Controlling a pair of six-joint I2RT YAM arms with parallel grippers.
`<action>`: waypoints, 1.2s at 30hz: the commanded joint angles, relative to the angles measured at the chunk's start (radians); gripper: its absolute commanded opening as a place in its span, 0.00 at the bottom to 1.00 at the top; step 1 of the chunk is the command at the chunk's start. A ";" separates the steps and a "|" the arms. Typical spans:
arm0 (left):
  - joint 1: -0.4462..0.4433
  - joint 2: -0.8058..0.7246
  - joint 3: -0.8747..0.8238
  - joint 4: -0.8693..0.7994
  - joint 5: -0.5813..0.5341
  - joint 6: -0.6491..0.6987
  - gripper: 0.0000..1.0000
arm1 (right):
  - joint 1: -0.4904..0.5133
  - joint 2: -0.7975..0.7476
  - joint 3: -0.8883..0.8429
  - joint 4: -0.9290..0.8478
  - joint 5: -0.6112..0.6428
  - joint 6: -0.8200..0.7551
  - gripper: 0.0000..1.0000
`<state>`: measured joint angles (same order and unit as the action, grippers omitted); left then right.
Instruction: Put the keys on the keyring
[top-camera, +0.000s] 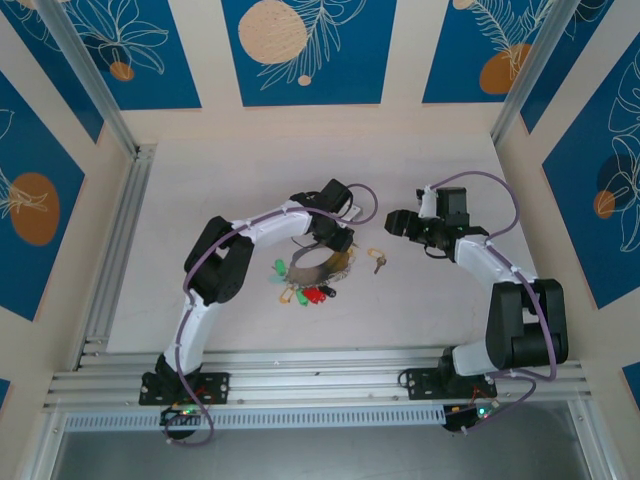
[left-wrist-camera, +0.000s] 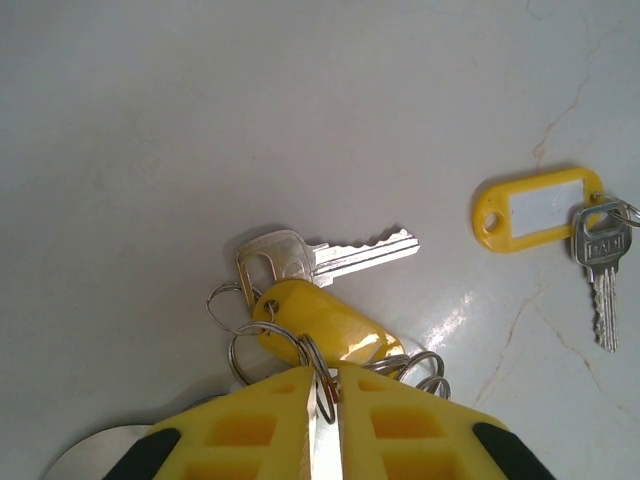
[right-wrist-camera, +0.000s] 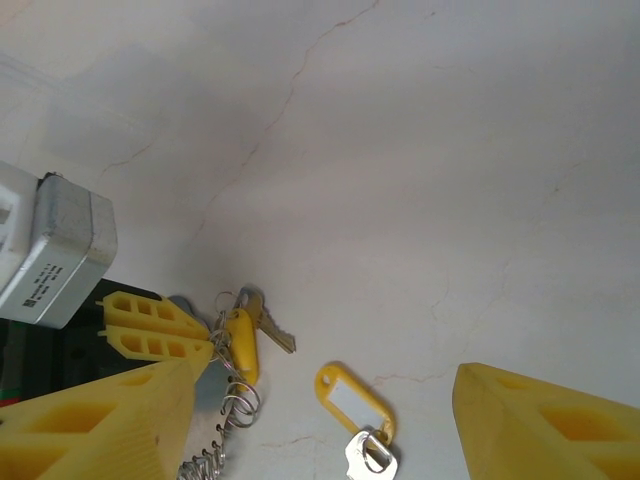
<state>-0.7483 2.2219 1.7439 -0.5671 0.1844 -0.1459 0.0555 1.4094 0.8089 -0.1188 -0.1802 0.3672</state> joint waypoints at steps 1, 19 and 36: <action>-0.002 0.017 0.026 -0.015 -0.005 0.023 0.13 | -0.008 -0.029 -0.008 0.009 -0.015 -0.004 0.69; 0.020 -0.238 -0.113 -0.007 0.080 0.178 0.00 | 0.030 -0.163 -0.053 -0.009 -0.057 -0.043 0.67; 0.054 -0.931 -0.475 0.083 0.417 0.210 0.00 | 0.392 -0.592 0.021 -0.110 -0.307 -0.263 0.52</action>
<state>-0.6983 1.3792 1.2907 -0.5396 0.4816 0.0448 0.4038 0.8463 0.7784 -0.1730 -0.4053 0.1814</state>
